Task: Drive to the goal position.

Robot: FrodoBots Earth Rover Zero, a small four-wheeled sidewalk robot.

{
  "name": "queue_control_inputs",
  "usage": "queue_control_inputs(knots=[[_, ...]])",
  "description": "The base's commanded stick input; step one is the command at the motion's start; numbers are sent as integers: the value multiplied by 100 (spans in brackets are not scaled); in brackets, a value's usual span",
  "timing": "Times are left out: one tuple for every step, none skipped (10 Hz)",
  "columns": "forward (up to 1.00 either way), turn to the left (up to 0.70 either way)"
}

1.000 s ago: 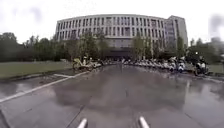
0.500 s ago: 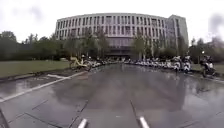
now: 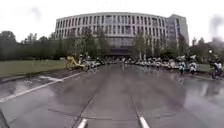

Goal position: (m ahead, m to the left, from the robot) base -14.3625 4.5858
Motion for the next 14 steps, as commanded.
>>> queue_control_inputs(knots=[[-86,2],[-100,2],[-100,2],[-100,2],[-100,2],[-100,2],[-100,2],[-100,2],[-100,2],[-100,2],[-100,2],[-100,2],[-100,2],[-100,2]])
